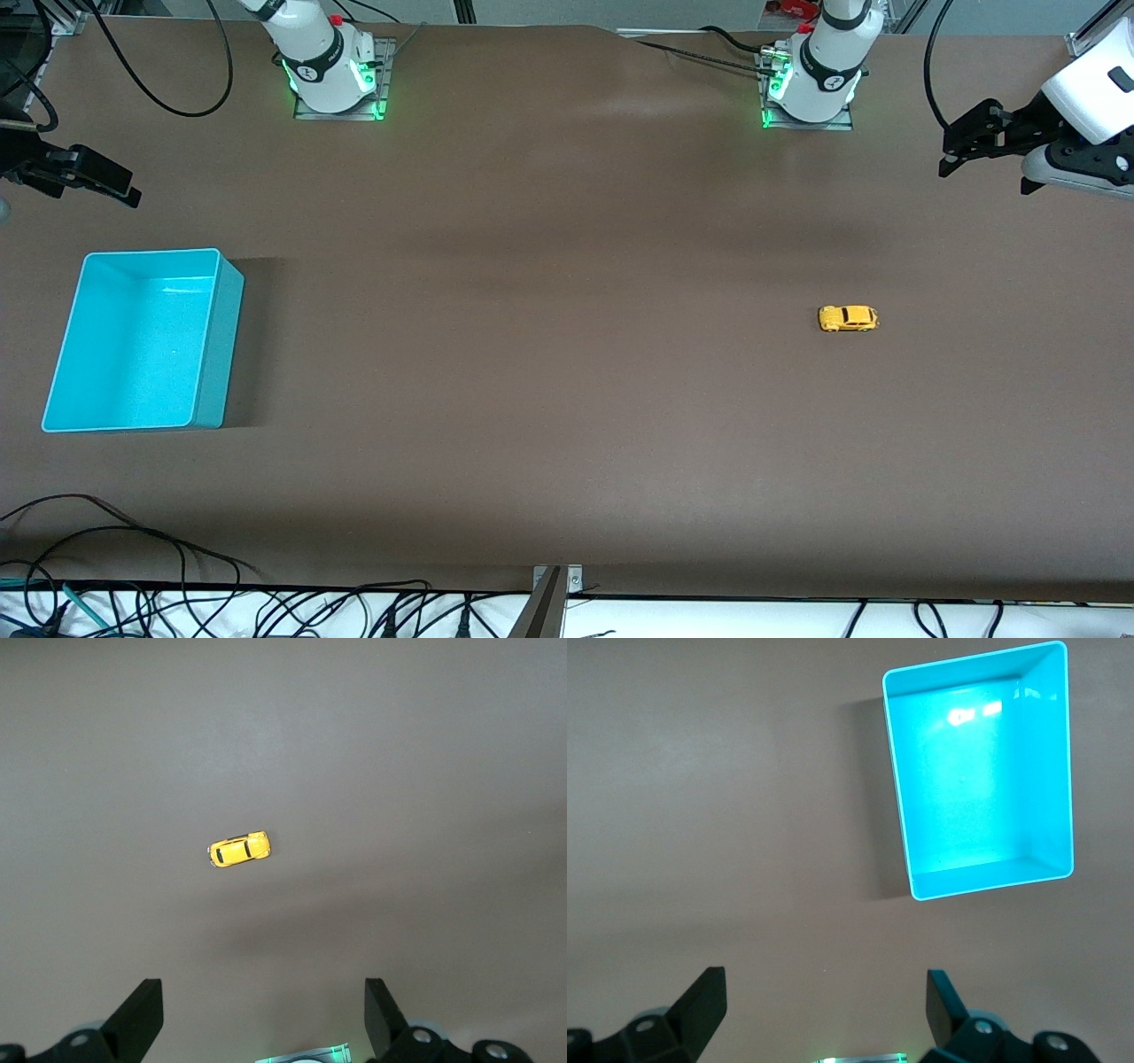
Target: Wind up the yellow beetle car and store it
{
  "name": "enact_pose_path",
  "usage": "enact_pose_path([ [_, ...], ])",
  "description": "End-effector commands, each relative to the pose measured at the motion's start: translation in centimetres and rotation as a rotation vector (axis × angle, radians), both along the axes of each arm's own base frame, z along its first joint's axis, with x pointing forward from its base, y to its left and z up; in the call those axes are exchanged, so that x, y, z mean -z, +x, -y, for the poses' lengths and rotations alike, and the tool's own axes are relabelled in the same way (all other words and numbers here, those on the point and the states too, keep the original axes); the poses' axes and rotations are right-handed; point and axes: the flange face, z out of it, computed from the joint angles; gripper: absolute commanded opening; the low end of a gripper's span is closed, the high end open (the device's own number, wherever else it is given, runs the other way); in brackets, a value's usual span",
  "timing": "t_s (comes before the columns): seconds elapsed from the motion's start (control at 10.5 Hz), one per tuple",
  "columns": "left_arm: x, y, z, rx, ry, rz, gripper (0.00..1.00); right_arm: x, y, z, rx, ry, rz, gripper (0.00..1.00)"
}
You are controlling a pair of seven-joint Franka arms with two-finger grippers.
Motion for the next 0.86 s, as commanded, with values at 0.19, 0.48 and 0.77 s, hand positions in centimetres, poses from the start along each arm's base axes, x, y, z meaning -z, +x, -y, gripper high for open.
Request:
enact_pose_path([
  [0.19,-0.33,0.09,-0.25,-0.015,-0.003,0.002,1.00,-0.85,0.00,-0.49,-0.005,0.003,0.009,1.00],
  [0.48,-0.26,0.09,-0.25,-0.015,-0.003,0.000,1.00,-0.85,0.00,-0.42,-0.003,0.005,0.009,1.00],
  [0.77,-0.19,0.17,-0.41,-0.018,-0.003,0.000,1.00,-0.84,-0.01,-0.52,-0.005,0.006,0.008,1.00],
])
